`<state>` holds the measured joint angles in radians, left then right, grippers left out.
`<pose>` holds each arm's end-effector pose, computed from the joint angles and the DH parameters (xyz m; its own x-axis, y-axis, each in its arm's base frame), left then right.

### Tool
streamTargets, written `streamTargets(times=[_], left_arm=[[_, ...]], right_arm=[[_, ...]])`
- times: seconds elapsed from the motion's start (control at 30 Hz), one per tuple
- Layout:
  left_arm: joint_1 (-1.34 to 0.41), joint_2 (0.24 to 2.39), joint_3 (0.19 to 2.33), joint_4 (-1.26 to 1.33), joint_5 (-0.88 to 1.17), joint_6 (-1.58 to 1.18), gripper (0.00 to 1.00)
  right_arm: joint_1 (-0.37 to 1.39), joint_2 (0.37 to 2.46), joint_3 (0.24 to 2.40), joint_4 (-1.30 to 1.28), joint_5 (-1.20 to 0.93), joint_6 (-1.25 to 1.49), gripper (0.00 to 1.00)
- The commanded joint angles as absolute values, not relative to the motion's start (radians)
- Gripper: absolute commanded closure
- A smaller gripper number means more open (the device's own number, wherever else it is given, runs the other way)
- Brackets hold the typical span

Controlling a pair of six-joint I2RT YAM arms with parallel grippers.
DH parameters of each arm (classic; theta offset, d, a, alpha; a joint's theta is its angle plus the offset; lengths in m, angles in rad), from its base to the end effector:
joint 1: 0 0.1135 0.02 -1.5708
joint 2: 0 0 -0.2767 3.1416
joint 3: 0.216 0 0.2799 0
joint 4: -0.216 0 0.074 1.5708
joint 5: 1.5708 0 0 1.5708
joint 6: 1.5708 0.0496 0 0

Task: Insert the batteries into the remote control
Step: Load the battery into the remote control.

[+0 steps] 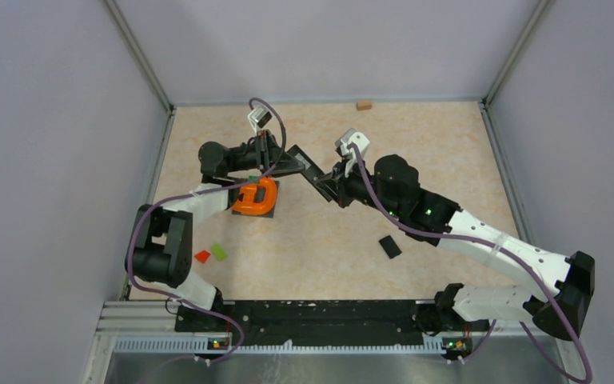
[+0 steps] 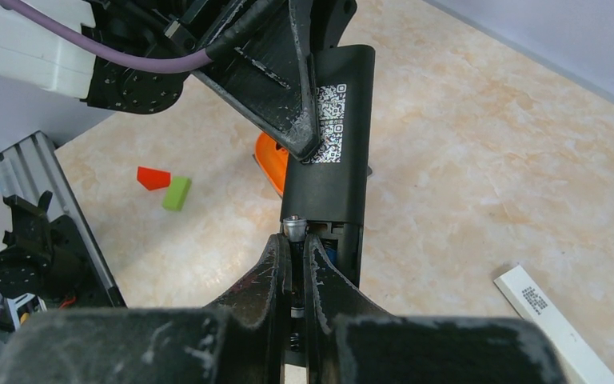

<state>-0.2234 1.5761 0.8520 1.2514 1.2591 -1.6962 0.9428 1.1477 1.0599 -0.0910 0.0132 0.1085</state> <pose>0.3241 -0.1221 0.2989 -0.9246 -0.1020 -0.3671 0.3780 -0.1252 -0.9173 0.1801 0.2469 0.3796 -0.1907 -0.0783 -0.9785 -0.7855 0.6101 0.1042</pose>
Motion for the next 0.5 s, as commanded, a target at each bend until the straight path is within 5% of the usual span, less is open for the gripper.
streamTargets(times=[0.0,0.17,0.47], left_arm=[[-0.227,1.577,0.864,1.292,1.234,-1.690,1.00],[-0.227,1.576,0.861,1.260,1.232,-1.665,1.00],[-0.227,1.575,0.855,1.238,1.225,-1.644,1.00]], right_arm=[[0.943,1.131,1.077,-0.136,0.010,0.129,1.00],[0.943,1.131,1.097,-0.164,0.029,0.146,1.00],[0.943,1.138,1.120,-0.190,0.071,0.172,0.82]])
